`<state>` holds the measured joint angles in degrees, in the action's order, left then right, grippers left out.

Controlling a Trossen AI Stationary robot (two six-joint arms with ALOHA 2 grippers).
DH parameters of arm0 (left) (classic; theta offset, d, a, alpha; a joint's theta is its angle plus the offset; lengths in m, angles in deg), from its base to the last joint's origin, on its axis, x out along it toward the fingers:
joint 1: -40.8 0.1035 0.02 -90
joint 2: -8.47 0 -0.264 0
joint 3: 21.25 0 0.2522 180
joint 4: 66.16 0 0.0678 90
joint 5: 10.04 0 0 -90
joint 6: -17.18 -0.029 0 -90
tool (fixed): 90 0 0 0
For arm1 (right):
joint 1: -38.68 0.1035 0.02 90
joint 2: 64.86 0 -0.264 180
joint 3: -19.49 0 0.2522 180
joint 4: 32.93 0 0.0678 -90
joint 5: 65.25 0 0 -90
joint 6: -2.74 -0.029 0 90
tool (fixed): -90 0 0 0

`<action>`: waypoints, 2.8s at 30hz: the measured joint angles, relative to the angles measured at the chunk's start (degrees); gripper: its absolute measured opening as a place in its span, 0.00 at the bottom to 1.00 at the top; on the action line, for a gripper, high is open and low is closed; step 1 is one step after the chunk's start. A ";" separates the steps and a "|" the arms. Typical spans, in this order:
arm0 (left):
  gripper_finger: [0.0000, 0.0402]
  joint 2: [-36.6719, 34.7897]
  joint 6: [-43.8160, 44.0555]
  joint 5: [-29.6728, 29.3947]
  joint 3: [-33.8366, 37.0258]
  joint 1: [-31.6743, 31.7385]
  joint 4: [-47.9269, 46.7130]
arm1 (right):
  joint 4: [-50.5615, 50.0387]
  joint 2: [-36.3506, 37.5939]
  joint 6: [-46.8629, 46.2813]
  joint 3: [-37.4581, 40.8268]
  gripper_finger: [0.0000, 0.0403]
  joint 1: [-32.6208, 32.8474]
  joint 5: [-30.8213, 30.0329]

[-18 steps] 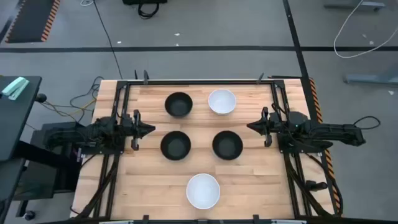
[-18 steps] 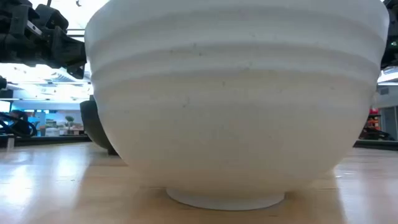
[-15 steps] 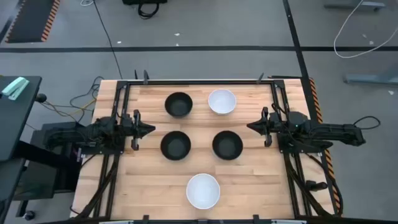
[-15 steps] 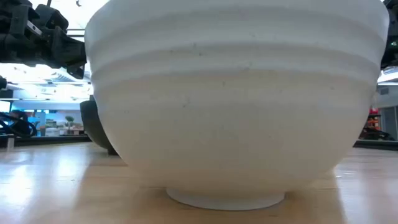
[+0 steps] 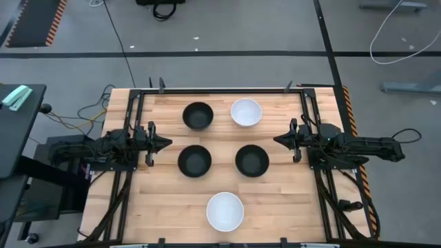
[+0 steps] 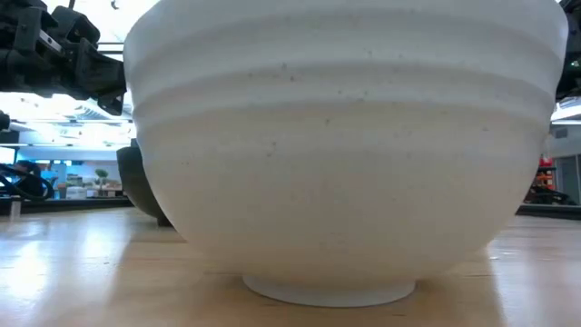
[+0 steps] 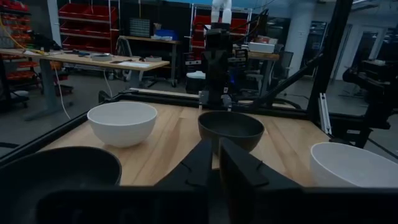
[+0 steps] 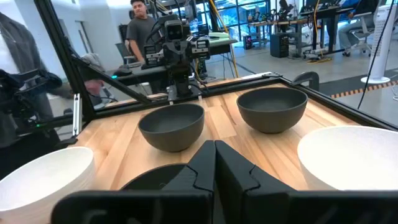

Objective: Nest bowls inside each other

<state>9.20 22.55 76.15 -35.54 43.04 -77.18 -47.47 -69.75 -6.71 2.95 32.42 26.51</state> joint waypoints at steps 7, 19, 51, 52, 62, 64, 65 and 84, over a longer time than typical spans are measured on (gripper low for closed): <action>0.09 0.00 0.00 0.00 0.02 0.00 0.00 | 0.00 0.00 -0.02 0.02 0.03 0.00 0.00; 0.08 0.00 0.00 0.00 0.02 0.00 0.00 | -0.02 0.00 0.00 0.00 0.03 0.00 0.00; 0.07 0.00 26.56 -8.31 0.02 0.15 3.90 | 0.00 0.00 0.00 0.01 0.03 0.01 0.01; 0.06 0.00 30.38 -9.08 0.02 0.15 4.02 | 0.00 0.00 0.00 0.02 0.03 0.02 0.00; 0.06 0.00 45.29 -18.43 0.02 0.16 9.40 | 6.93 0.00 -11.49 0.02 0.03 0.02 -3.57; 0.07 0.00 44.74 -19.85 0.02 0.17 13.11 | 9.85 0.00 -17.21 0.02 0.03 0.02 -5.57; 0.07 0.00 43.55 -20.55 0.02 0.17 14.88 | 11.13 0.00 -19.56 0.02 0.03 0.02 -6.92; 0.06 0.03 21.29 -27.29 -1.22 0.22 29.89 | 17.58 -0.90 -23.55 -6.48 0.03 0.00 -19.17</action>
<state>9.23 43.84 48.86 -36.76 43.26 -47.29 -29.89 -70.65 -30.26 -3.54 32.42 7.34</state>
